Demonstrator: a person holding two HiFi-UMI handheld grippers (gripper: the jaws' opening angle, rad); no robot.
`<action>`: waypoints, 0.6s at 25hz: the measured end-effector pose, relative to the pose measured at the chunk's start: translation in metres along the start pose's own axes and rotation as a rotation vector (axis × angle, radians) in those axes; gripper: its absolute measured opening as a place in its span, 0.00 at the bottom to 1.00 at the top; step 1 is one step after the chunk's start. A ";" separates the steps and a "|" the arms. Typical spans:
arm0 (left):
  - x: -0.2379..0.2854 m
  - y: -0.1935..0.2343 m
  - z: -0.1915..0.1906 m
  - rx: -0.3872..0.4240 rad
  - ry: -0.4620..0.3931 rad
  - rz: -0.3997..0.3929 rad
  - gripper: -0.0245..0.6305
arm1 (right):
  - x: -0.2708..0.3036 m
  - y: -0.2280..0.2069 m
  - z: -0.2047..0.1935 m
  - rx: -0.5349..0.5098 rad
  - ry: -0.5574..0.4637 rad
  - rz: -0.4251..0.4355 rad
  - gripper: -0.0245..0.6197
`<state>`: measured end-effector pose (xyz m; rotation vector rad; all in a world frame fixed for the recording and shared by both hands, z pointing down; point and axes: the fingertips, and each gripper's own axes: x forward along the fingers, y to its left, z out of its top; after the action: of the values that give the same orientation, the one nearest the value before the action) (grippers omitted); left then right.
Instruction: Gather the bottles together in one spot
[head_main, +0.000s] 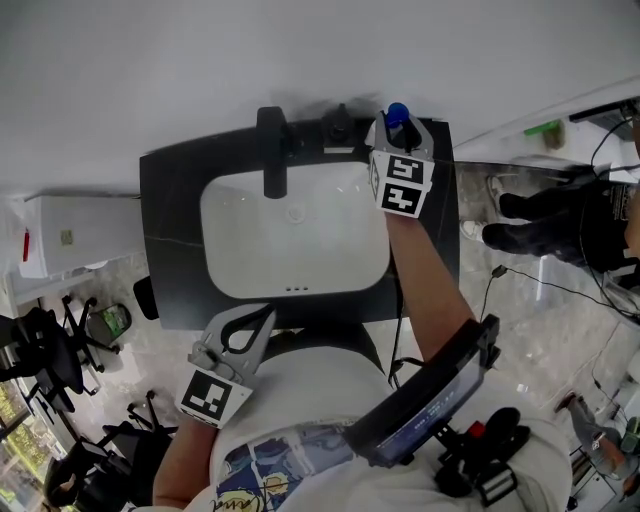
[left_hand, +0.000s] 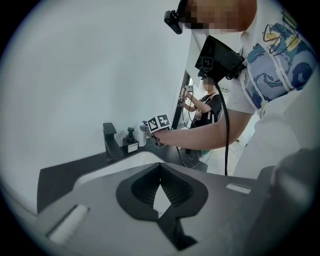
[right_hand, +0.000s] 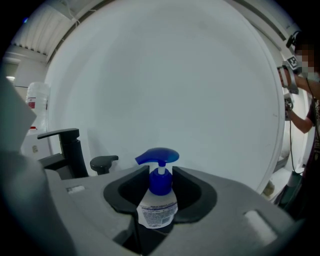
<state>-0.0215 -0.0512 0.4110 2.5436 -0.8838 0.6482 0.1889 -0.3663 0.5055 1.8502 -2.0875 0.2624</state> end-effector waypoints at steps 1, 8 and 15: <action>0.000 0.000 0.000 0.001 0.000 -0.001 0.04 | 0.000 0.000 -0.001 -0.004 -0.001 0.001 0.26; -0.003 0.002 0.001 -0.013 -0.012 -0.005 0.04 | -0.003 -0.001 -0.003 -0.004 -0.004 0.020 0.38; -0.006 0.000 0.001 0.000 -0.033 -0.028 0.04 | -0.025 0.000 -0.011 -0.047 0.012 0.027 0.40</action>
<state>-0.0247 -0.0487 0.4069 2.5689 -0.8580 0.5989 0.1930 -0.3391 0.5064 1.7895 -2.0940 0.2288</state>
